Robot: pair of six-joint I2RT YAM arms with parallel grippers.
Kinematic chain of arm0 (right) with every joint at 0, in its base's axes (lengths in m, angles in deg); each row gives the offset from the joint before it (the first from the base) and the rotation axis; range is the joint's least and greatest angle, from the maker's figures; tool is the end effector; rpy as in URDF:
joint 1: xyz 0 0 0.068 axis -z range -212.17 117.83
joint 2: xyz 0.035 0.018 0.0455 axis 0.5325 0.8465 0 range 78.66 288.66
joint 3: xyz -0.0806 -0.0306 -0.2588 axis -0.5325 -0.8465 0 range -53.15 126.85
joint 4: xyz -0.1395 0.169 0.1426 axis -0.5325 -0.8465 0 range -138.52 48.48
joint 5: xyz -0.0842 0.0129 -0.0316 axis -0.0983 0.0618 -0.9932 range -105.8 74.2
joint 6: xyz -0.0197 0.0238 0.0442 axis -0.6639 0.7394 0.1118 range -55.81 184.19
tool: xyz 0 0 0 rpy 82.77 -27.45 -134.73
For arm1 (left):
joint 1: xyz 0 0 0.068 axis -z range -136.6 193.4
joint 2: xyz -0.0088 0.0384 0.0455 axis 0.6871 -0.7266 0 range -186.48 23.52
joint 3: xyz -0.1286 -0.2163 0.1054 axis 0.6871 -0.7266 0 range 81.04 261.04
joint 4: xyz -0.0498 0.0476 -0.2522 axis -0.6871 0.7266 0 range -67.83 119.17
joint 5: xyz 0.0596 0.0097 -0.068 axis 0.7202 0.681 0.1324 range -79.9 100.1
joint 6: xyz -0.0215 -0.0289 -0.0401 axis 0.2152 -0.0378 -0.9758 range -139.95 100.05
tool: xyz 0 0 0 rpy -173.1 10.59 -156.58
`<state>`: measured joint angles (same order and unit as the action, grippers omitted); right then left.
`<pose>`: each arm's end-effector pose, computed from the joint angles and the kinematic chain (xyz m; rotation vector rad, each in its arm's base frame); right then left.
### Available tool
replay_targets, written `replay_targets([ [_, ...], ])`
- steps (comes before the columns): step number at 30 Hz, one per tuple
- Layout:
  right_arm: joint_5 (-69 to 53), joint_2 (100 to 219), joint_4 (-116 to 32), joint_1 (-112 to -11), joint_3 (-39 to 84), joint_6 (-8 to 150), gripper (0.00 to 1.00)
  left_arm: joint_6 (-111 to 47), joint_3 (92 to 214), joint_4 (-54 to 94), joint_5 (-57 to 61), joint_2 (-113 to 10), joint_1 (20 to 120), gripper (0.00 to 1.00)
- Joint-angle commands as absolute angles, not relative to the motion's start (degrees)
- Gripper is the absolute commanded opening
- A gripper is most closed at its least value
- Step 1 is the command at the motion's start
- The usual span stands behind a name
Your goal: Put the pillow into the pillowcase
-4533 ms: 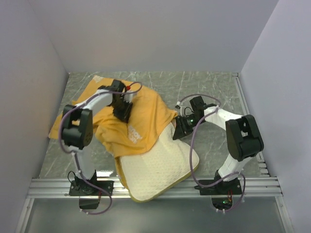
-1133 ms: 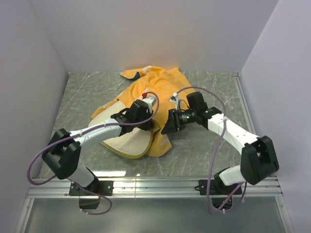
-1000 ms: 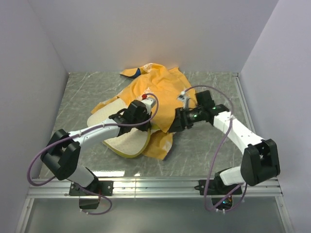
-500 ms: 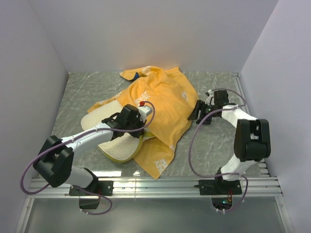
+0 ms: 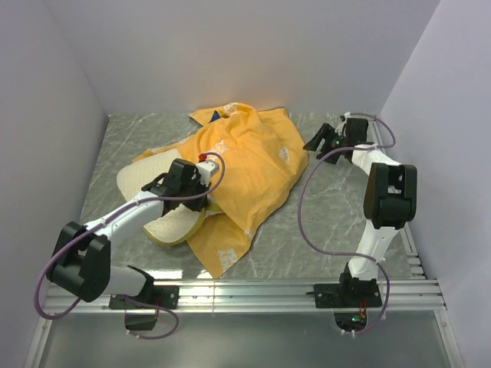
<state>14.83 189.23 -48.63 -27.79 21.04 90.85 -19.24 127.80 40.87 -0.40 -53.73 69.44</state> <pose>0.4217 -0.0142 0.1916 0.3580 2.3099 0.8164 0.2439 -0.1263 0.2160 0.6489 2.3672 -0.4199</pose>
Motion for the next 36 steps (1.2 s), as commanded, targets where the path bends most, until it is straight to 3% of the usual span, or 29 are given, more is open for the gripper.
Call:
replay_targets([
  [1, 10.2, 192.0, -46.3, -29.3, 28.8, 90.8, 0.80, -15.3, 127.4, 43.3, -0.3, -51.4, 69.1, 0.00],
  [10, 8.2, 208.5, -59.2, -31.9, 48.3, 87.5, 0.80, -15.1, 129.1, 44.7, 0.2, -50.0, 68.9, 0.00],
  [12, 8.5, 211.2, -64.2, -31.9, 54.3, 86.9, 0.86, -15.3, 129.5, 44.8, 0.3, -50.2, 68.9, 0.00],
  [15, 10.0, 215.1, -69.0, -31.9, 59.5, 85.4, 0.82, -16.1, 129.9, 44.9, 0.5, -50.6, 68.9, 0.00],
  [16, 11.3, 215.9, -69.5, -31.9, 60.0, 85.1, 0.77, -16.3, 130.0, 44.9, 0.6, -50.6, 68.8, 0.00],
  [20, 14.4, 214.1, -70.3, -31.9, 58.2, 81.4, 0.00, -17.3, 130.0, 44.1, 0.0, -50.9, 68.8, 0.00],
  [25, 20.0, 201.5, -69.3, -26.2, 46.5, 78.0, 0.00, -21.9, 131.2, 39.6, -4.7, -53.7, 68.9, 0.00],
  [31, 25.3, 173.0, -70.7, -13.2, 26.9, 73.6, 0.00, -32.8, 132.9, 31.2, -8.4, -56.7, 68.9, 0.00],
  [36, 19.5, 167.3, -73.9, -12.7, 17.5, 65.6, 0.00, -42.2, 134.7, 25.3, -12.5, -59.4, 69.1, 0.00],
])
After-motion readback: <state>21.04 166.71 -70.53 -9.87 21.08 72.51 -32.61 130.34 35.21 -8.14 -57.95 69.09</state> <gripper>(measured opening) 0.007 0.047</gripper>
